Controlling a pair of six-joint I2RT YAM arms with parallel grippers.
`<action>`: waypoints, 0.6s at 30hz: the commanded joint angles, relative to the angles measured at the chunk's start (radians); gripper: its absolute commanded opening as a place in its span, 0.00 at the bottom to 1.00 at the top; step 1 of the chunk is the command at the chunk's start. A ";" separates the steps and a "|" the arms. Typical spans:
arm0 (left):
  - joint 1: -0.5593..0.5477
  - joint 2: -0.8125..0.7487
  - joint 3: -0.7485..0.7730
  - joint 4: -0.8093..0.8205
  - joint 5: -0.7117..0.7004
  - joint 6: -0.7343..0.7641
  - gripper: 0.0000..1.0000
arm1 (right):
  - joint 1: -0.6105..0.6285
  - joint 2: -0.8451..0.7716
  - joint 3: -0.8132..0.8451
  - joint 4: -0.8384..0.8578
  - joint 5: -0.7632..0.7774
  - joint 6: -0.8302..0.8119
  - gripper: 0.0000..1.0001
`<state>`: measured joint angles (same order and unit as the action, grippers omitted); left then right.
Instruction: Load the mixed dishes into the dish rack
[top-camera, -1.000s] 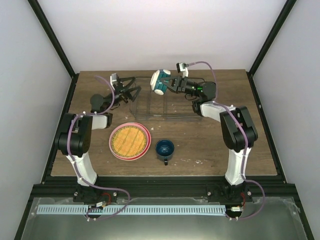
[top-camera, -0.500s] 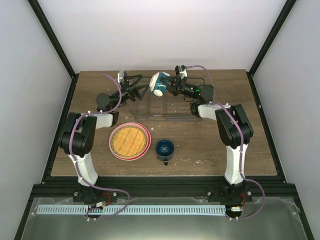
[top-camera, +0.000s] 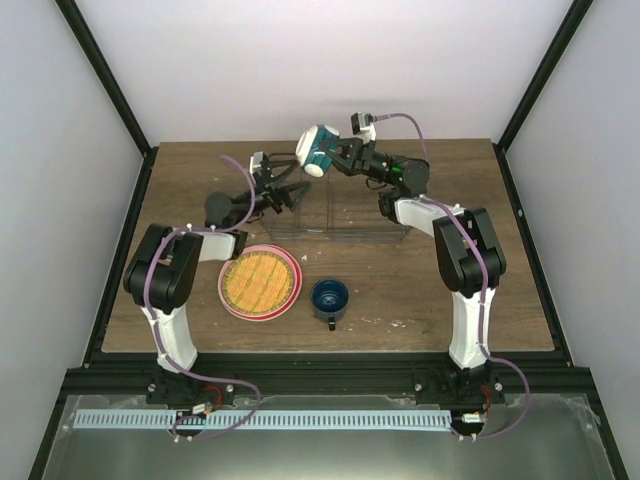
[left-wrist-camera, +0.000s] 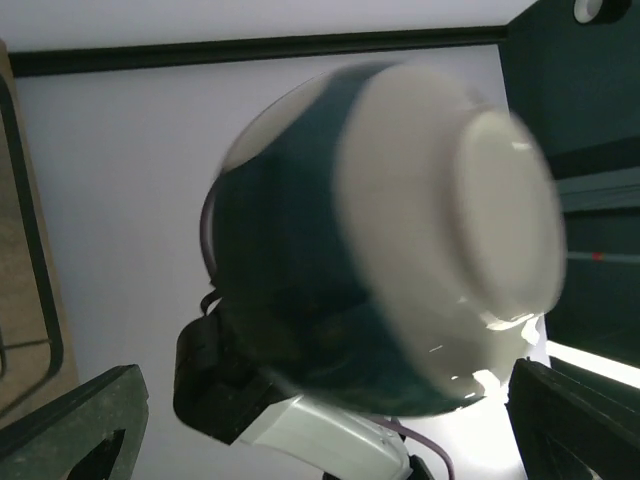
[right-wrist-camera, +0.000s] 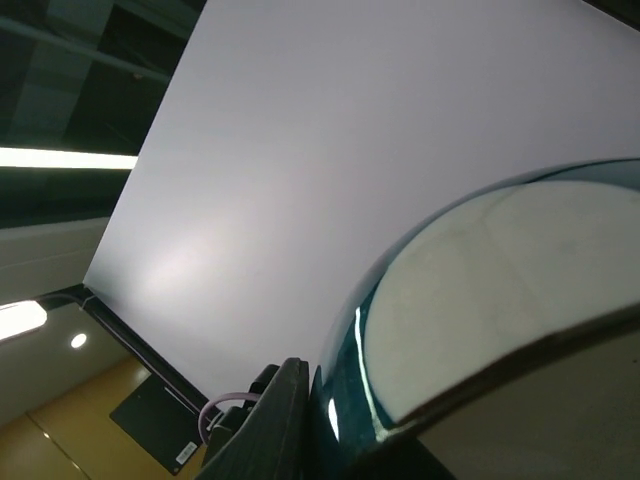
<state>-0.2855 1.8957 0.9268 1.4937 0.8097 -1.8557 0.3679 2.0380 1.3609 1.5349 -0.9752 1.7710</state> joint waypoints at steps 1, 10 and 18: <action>-0.021 -0.012 -0.031 0.109 -0.063 -0.067 1.00 | 0.004 0.021 0.076 0.335 0.018 -0.088 0.03; -0.023 -0.082 -0.044 0.111 -0.256 -0.138 1.00 | 0.003 0.018 -0.025 0.335 0.043 -0.227 0.03; -0.031 -0.086 -0.011 0.109 -0.288 -0.172 1.00 | -0.002 0.022 -0.029 0.332 0.036 -0.257 0.03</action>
<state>-0.3092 1.8488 0.8955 1.4879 0.5842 -2.0094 0.3660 2.0674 1.3231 1.5391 -0.9302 1.5562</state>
